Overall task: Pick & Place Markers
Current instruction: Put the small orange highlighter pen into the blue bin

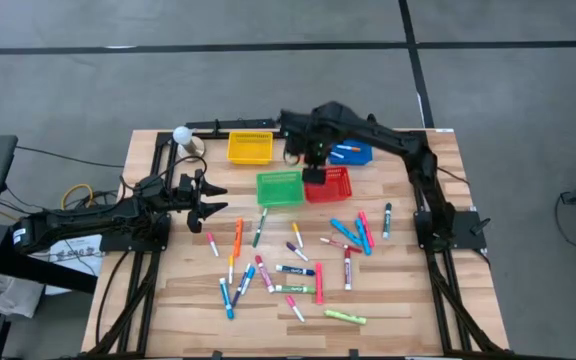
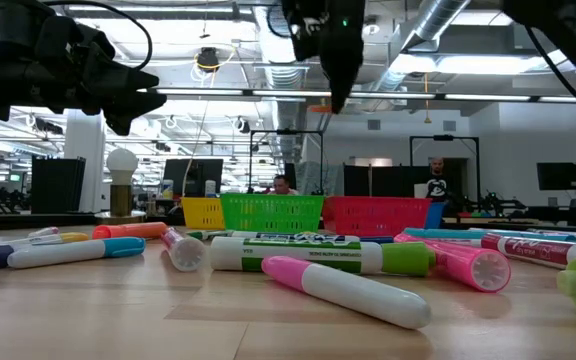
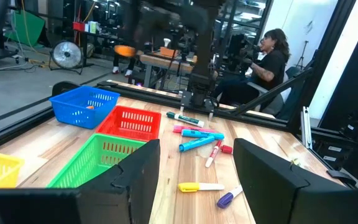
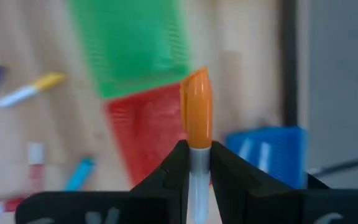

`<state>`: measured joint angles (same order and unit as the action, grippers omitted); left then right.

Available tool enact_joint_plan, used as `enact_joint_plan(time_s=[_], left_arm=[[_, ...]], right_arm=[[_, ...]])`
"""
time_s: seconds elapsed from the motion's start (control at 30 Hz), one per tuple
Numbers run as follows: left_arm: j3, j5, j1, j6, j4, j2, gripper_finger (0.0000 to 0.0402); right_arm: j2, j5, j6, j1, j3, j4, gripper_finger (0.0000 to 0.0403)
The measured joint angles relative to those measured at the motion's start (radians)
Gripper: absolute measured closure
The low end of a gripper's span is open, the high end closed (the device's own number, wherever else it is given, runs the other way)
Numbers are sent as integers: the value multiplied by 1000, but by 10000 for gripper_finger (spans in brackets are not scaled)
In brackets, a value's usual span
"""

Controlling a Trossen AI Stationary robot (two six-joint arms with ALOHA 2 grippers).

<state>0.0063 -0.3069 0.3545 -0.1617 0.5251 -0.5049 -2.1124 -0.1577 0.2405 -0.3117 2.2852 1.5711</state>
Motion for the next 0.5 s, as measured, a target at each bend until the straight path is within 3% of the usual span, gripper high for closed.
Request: enact_joint_plan(time_s=[0.5], left_arm=[[0,0,0,0,0,0,198]], right_arm=[[0,-29,185,-329,0,0,359]])
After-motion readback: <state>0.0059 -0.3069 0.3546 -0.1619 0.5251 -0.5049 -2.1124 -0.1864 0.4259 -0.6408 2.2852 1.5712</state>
